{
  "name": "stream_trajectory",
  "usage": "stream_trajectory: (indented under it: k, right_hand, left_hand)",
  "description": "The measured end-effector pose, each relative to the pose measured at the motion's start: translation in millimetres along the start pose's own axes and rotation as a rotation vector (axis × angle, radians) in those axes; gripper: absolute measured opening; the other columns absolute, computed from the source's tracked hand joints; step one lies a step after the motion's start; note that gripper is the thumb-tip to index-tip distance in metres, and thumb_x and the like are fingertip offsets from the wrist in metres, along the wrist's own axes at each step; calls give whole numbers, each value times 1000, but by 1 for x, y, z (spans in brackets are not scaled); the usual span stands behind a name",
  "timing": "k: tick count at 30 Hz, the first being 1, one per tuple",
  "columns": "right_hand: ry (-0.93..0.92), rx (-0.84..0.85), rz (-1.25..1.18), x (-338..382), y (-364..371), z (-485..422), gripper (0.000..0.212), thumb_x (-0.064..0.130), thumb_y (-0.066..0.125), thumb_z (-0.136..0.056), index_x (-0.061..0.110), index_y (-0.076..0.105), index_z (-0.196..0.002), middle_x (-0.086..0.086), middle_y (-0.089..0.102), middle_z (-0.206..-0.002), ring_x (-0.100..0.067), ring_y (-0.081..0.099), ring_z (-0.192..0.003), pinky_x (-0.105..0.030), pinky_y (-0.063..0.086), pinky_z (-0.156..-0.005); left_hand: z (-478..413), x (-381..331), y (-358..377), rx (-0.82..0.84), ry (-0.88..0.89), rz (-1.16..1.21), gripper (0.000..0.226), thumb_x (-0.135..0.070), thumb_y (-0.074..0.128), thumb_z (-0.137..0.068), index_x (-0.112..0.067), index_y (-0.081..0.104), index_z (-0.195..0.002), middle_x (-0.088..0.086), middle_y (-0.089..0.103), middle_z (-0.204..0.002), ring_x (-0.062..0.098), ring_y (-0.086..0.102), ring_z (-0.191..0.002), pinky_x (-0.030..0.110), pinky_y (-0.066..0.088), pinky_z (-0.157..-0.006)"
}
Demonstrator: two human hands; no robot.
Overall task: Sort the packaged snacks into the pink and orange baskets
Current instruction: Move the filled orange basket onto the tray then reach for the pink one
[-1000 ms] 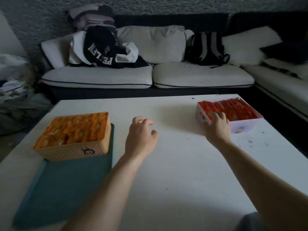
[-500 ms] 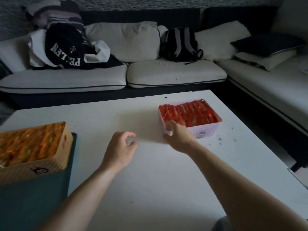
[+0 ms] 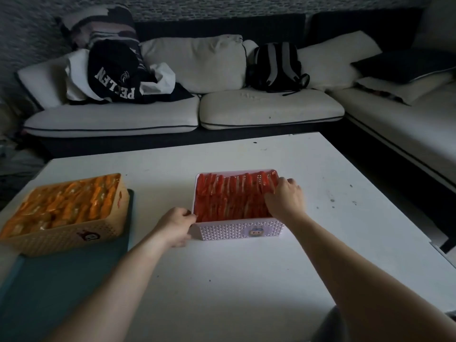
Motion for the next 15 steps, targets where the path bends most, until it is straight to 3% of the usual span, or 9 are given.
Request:
stream_trajectory:
  k: [5, 8, 12, 15]
  right_hand:
    - [166, -22, -80, 0, -7, 7, 60, 49, 44, -97, 4, 48, -137, -20, 52, -134, -39, 48, -123, -48, 42, -103]
    - [271, 195, -295, -3, 14, 20, 47, 39, 50, -95, 0, 64, -116, -16, 67, -103, -35, 65, -101, -43, 55, -93]
    - [152, 290, -272, 29, 27, 41, 42, 45, 54, -92, 7, 67, -104, -12, 71, -100, -32, 68, -92, -37, 56, -77]
    - [66, 323, -274, 66, 40, 66, 41, 51, 56, -91, 11, 66, -87, -6, 69, -81, -27, 67, -78, -32, 48, -63]
  left_hand:
    - [12, 3, -6, -43, 66, -22, 14, -6, 61, -94, 1, 71, -89, 17, 76, -87, 26, 76, -71, 44, 65, -72]
    - [32, 8, -21, -59, 97, -104, 15, -18, 62, -98, -10, 73, -90, 5, 75, -87, 18, 74, -74, 34, 62, -67]
    - [63, 21, -67, -83, 100, -131, 25, -23, 65, -96, -10, 75, -78, 2, 76, -71, 16, 75, -66, 42, 65, -72]
    - [97, 51, -113, -85, 38, -74, 27, -24, 62, -98, -8, 76, -82, 1, 77, -72, 13, 76, -66, 33, 64, -69]
Point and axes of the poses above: each hand's wrist, its own z-axis away from the middle knuckle, its own y-axis out of the palm, x = y × z, the point moved 8 cm from there along -z, towards the middle knuckle
